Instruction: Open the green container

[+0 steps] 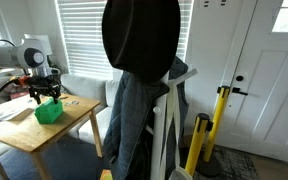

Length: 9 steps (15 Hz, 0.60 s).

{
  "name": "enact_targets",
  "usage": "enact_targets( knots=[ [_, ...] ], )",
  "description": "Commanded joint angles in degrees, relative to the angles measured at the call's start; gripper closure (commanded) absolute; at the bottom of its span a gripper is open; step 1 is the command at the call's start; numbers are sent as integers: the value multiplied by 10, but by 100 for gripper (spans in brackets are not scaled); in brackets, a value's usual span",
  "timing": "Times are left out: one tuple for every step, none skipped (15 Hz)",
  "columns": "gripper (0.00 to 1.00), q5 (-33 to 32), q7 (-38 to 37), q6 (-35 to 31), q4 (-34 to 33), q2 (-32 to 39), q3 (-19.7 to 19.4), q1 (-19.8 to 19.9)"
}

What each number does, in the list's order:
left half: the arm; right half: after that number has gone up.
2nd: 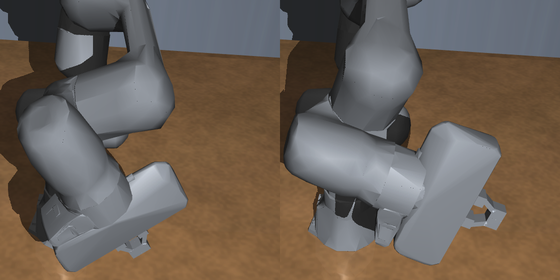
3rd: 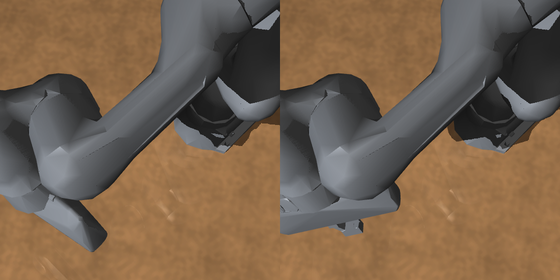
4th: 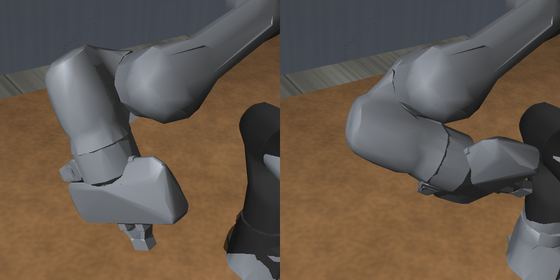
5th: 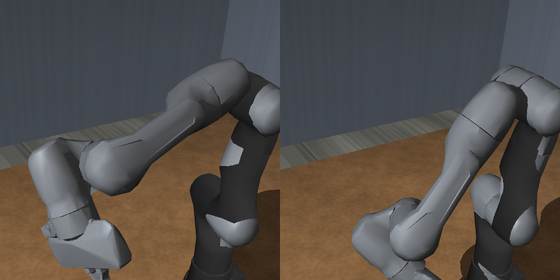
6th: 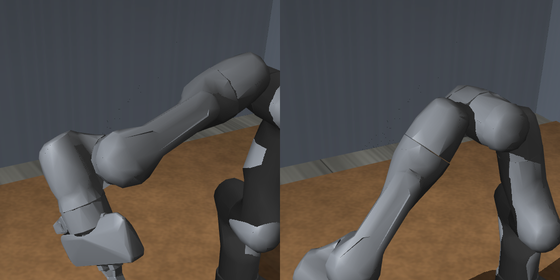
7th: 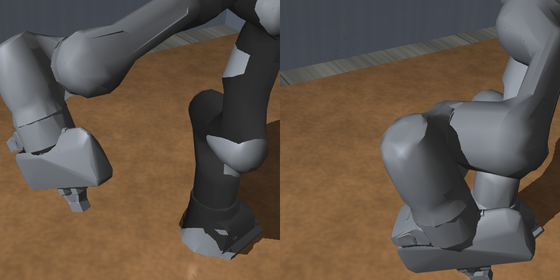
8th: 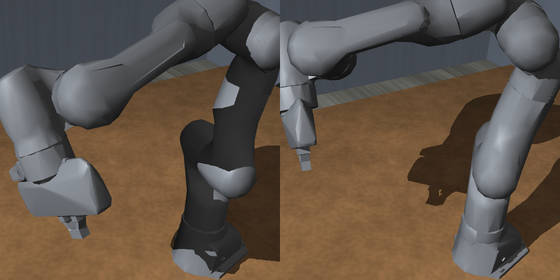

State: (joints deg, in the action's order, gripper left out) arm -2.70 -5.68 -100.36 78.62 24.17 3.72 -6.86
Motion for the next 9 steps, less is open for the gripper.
enact_targets(
  knots=[
    [0, 32, 6, 1, -22, 15, 3, 10],
    [0, 42, 12, 5, -24, 16, 5, 14],
    [0, 55, 17, 10, -28, 18, 6, 18],
    [0, 64, 19, 13, -30, 20, 6, 21],
    [7, 71, 20, 13, -32, 21, 5, 22],
    [15, 77, 20, 12, -32, 22, 5, 24],
    [26, 76, 16, 8, -32, 23, 3, 23],
    [29, 72, 13, 5, -32, 23, 1, 23],
    [36, 64, 5, 2, -32, 25, -2, 20]
  ],
)
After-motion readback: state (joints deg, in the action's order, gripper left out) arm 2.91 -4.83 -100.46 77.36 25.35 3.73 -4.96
